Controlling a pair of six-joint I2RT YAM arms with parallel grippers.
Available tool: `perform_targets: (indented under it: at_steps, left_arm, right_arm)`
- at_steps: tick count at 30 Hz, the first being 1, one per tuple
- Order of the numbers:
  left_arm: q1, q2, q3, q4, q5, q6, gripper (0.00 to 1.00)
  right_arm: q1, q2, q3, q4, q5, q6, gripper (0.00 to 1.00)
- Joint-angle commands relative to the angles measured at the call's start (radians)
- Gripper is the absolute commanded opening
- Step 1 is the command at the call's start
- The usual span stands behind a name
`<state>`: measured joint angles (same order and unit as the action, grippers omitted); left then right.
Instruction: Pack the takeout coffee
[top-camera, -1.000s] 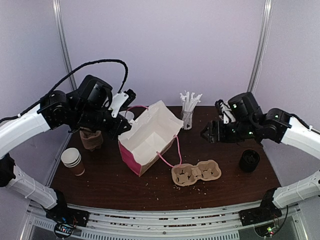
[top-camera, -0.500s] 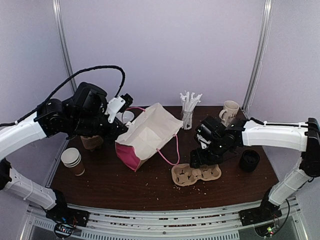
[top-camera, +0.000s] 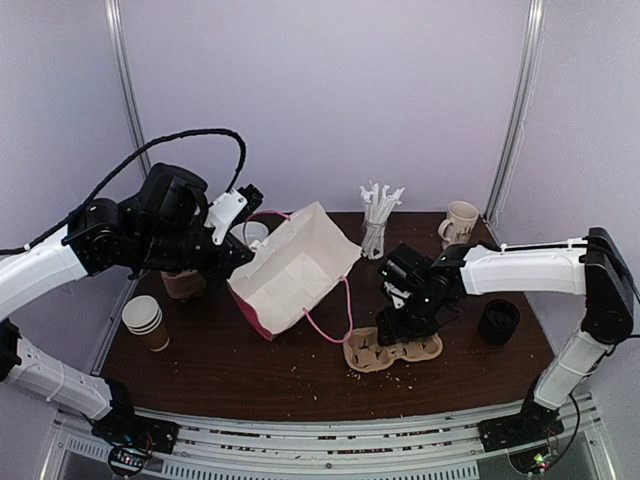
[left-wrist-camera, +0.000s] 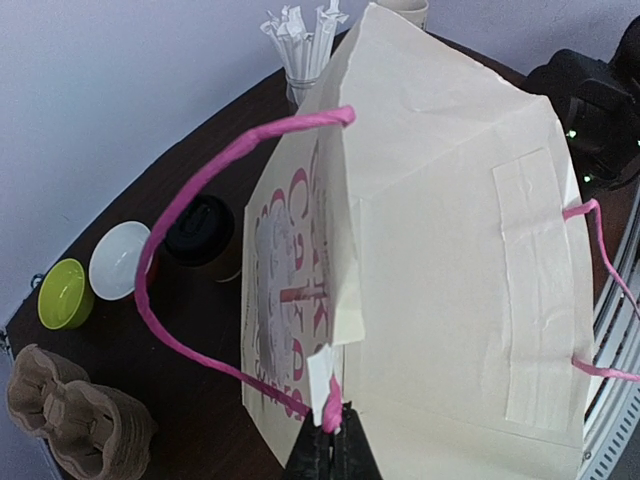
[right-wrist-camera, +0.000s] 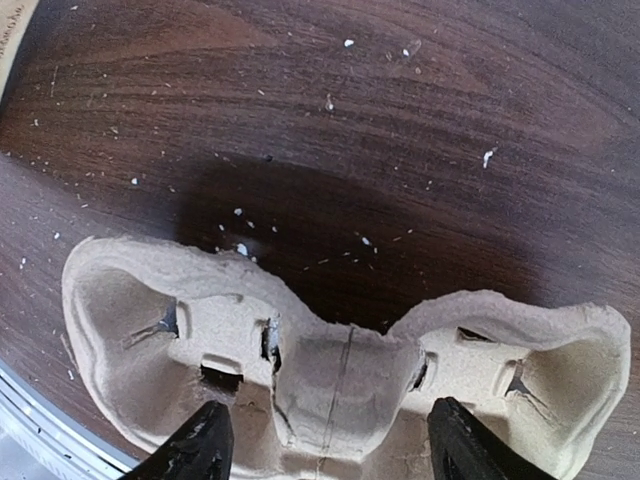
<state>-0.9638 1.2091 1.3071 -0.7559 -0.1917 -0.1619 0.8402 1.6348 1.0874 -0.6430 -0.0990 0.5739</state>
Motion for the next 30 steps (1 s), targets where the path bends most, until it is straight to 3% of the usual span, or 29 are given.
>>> perform_targets:
  at_steps: [1, 20, 30]
  left_arm:
    - [0.005, -0.014, -0.005, 0.053, 0.015, 0.008, 0.0]
    - [0.005, -0.012, -0.011, 0.053, 0.014, 0.001, 0.0]
    - [0.005, -0.016, -0.026, 0.059, 0.024, -0.005, 0.0]
  right_arm:
    - [0.004, 0.031, -0.014, 0.012, -0.001, 0.0, 0.69]
    - [0.025, 0.097, 0.007, -0.058, 0.001, -0.027, 0.64]
    - [0.028, 0.098, 0.015, -0.045, 0.017, -0.016, 0.46]
